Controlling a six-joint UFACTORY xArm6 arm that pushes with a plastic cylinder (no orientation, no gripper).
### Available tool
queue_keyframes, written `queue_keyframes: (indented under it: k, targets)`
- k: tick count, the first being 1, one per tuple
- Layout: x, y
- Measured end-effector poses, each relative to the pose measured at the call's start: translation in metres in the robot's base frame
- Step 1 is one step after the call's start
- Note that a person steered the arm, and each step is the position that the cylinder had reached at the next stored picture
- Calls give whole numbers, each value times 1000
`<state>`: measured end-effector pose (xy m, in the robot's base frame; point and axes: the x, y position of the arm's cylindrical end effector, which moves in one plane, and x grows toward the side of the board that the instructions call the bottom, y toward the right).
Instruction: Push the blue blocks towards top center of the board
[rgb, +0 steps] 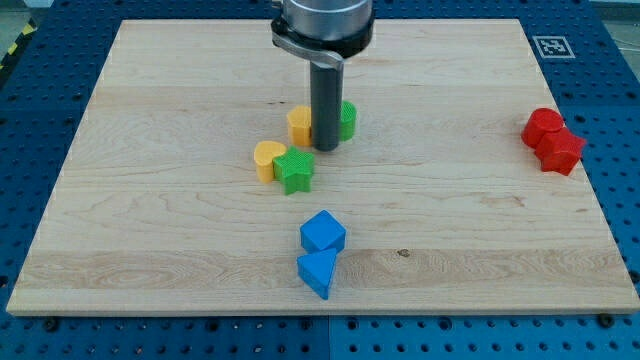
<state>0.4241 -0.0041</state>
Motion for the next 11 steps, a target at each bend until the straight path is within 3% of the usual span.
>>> queue_keyframes:
  k: [1, 3, 4, 6, 8, 9, 11]
  targets:
    - [27, -17]
    - [143, -2]
    - [159, 10]
    - [149, 15]
    - [93, 39]
    - [105, 97]
    - [191, 197]
